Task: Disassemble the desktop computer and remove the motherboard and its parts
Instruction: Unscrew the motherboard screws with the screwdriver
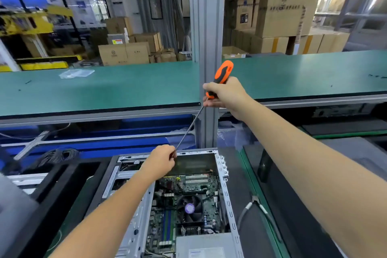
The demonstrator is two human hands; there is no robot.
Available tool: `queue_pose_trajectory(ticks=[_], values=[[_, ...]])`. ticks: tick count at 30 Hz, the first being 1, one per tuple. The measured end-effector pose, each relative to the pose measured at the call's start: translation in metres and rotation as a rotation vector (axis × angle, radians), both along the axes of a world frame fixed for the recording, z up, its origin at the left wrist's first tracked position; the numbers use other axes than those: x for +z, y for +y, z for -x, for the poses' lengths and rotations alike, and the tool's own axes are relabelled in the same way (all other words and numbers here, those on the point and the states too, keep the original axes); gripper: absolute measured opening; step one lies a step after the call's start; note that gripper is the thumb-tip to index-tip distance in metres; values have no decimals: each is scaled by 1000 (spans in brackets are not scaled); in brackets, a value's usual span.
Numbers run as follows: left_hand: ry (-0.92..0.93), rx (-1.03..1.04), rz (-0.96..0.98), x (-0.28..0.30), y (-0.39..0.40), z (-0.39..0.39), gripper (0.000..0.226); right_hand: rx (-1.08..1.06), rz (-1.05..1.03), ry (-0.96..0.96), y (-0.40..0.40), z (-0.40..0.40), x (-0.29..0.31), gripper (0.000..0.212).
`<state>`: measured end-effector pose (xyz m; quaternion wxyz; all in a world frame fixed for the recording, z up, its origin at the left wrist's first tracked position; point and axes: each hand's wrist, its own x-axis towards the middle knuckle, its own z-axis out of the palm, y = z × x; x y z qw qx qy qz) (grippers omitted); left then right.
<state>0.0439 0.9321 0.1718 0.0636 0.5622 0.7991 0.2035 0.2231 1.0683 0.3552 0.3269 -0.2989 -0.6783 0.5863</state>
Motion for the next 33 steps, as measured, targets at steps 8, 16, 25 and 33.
queue_pose_trajectory(ticks=[8,16,25,33], values=[[88,238,-15,12,-95,49,13,-7,86,118,-58,67,-6,14],[27,396,44,8,-194,114,19,97,-33,79,-145,151,2,17],[-132,74,408,-33,-266,146,24,211,-234,-109,-243,235,-31,19],[-251,-7,445,-66,-276,158,7,284,-346,-253,-273,255,-50,21]])
